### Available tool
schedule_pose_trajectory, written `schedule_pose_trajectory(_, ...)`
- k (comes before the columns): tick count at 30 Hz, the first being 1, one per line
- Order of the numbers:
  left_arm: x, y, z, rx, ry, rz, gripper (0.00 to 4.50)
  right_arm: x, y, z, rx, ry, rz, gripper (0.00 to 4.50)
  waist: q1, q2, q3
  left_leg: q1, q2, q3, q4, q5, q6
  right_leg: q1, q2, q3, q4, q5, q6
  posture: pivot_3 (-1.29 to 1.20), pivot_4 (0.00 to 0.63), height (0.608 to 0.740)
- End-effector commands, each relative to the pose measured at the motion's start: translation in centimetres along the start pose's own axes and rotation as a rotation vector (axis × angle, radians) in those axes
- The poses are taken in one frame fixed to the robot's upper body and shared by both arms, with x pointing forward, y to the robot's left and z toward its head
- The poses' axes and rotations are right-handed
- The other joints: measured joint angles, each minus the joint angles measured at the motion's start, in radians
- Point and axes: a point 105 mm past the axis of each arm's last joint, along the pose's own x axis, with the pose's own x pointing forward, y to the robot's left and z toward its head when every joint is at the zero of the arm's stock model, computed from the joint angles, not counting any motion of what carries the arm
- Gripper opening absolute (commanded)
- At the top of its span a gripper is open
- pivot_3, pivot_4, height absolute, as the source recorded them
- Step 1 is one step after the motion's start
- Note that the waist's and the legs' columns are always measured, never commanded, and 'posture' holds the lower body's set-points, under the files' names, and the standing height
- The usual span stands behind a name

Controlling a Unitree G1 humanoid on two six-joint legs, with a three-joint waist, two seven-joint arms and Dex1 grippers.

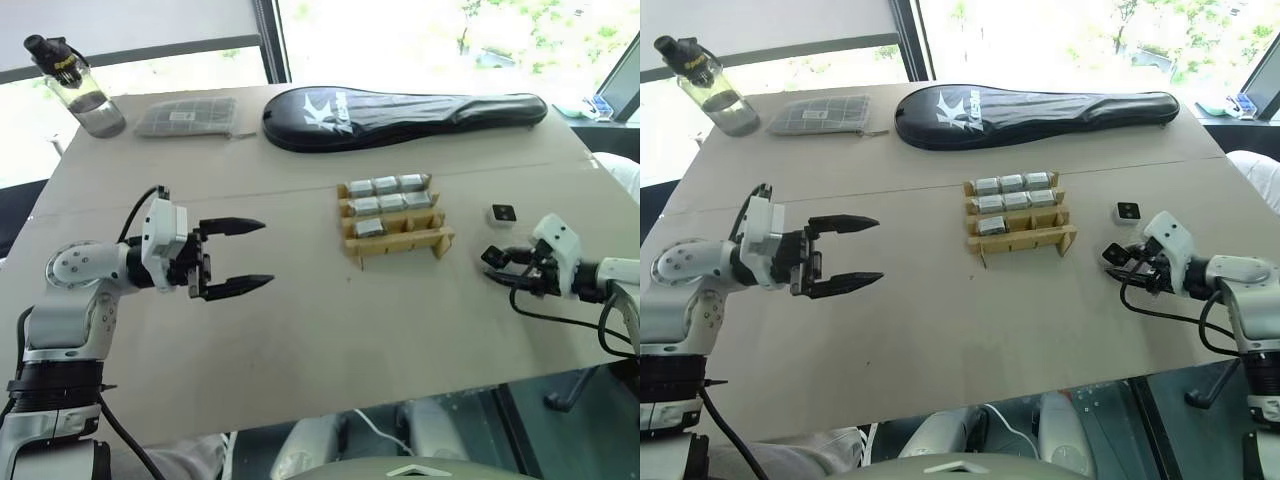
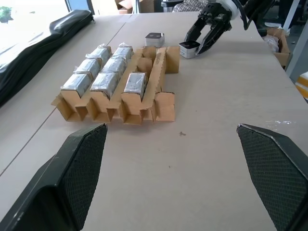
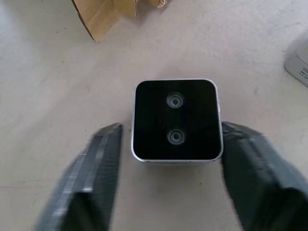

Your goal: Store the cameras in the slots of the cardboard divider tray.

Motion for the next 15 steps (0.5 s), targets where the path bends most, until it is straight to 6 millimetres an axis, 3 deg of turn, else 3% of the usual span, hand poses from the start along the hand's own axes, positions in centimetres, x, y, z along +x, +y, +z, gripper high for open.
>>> schedule_pose_trajectory(1, 0.2, 0.0, 0.6, 0.005, -0.002, -0.005, 4.5, -0.4, -0.2, 1.6, -0.044, -0.047, -0.024, 1.88, 0.0, 0.0, 0.0, 0.0, 0.0, 0.0, 0.0, 0.0, 0.0, 0.0, 0.0, 0.0, 0.0, 0.0, 0.0, 0.0, 0.15, 0.74)
schedule_pose_trajectory(4, 1.9, 0.5, 0.9, -0.026, -0.036, 0.0, 4.5, -0.6, -0.4, 2.5, -0.14, -0.061, -0.07, 1.88, 0.002, 0.0, 0.0, 0.0, 0.0, 0.0, 0.0, 0.0, 0.0, 0.0, 0.0, 0.0, 0.0, 0.0, 0.0, 0.0, 0.15, 0.74)
schedule_pose_trajectory(6, 3.8, 1.4, 1.3, -0.075, -0.07, 0.044, 4.5, -0.3, -0.3, 4.4, -0.331, -0.067, -0.117, 1.88, 0.006, 0.0, 0.0, -0.001, 0.0, 0.0, 0.001, 0.0, 0.0, 0.0, 0.0, -0.001, 0.0, 0.0, 0.0, 0.0, 0.15, 0.74)
schedule_pose_trajectory(11, 8.5, 2.4, 3.1, -0.175, -0.142, 0.02, 4.5, 1.2, 3.6, 11.7, -0.768, -0.25, -0.1, 1.88, -0.008, -0.001, 0.0, -0.001, 0.0, 0.0, 0.004, 0.0, 0.0, 0.0, 0.0, 0.001, 0.001, 0.001, 0.002, 0.0, 0.15, 0.74)
schedule_pose_trajectory(15, 11.7, 2.9, 4.3, -0.178, -0.135, -0.002, 4.5, 2.9, 6.4, 14.3, -1.099, -0.338, -0.114, 1.88, -0.004, -0.002, -0.001, -0.001, 0.0, 0.0, 0.005, 0.0, 0.0, 0.0, 0.0, 0.0, 0.0, 0.001, 0.002, 0.0, 0.15, 0.74)
